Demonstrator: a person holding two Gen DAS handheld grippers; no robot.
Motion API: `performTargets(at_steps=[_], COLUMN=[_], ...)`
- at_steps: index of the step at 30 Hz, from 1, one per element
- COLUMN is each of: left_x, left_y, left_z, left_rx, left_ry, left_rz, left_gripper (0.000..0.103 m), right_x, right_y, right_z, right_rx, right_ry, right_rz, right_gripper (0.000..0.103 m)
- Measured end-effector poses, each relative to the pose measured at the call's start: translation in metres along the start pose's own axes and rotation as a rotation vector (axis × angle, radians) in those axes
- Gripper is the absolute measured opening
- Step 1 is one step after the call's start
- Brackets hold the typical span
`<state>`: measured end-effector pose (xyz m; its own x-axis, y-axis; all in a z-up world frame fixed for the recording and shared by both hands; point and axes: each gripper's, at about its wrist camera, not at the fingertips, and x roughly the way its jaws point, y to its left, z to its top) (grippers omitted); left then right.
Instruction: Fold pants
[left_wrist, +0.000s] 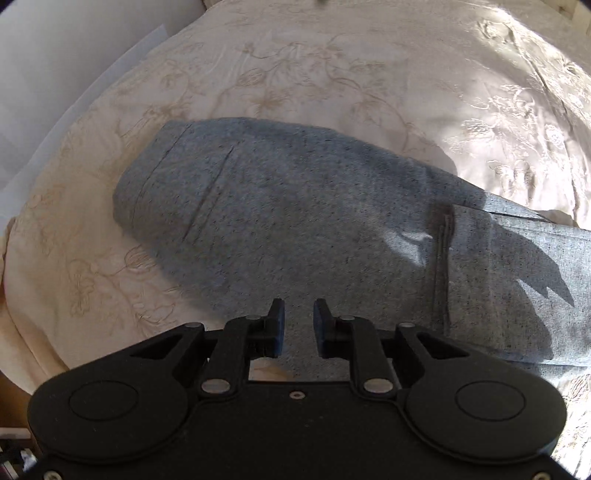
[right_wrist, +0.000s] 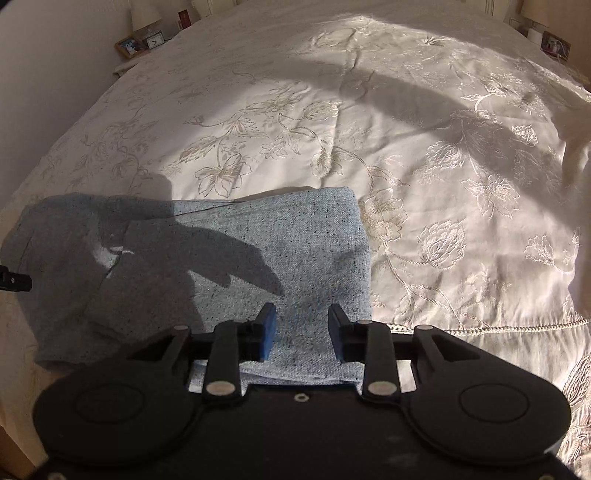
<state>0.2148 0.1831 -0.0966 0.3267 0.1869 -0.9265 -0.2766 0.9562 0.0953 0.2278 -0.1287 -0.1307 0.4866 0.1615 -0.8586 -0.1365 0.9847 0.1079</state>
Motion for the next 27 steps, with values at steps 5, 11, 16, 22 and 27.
performTargets(at_steps=[5, 11, 16, 22, 27], left_x=[0.001, 0.004, 0.022, 0.050, 0.095], left_y=[0.031, 0.075, 0.121, 0.158, 0.169], left_z=[-0.002, 0.011, 0.038, 0.069, 0.084], left_rx=[-0.020, 0.033, 0.025, 0.027, 0.066], left_ry=[-0.028, -0.095, -0.109, -0.134, -0.081], left_rz=[0.022, 0.039, 0.042, 0.011, 0.000], left_gripper=[0.027, 0.028, 0.029, 0.029, 0.030], right_x=[-0.011, -0.010, -0.014, -0.007, -0.004], right_y=[0.033, 0.072, 0.119, 0.171, 0.197], right_z=[-0.003, 0.003, 0.010, 0.017, 0.022], right_rx=[-0.046, -0.007, -0.028, -0.049, -0.002], right_ry=[0.017, 0.045, 0.013, 0.022, 0.037], right_rz=[-0.101, -0.123, -0.152, -0.177, -0.187], right_gripper=[0.033, 0.033, 0.033, 0.031, 0.031])
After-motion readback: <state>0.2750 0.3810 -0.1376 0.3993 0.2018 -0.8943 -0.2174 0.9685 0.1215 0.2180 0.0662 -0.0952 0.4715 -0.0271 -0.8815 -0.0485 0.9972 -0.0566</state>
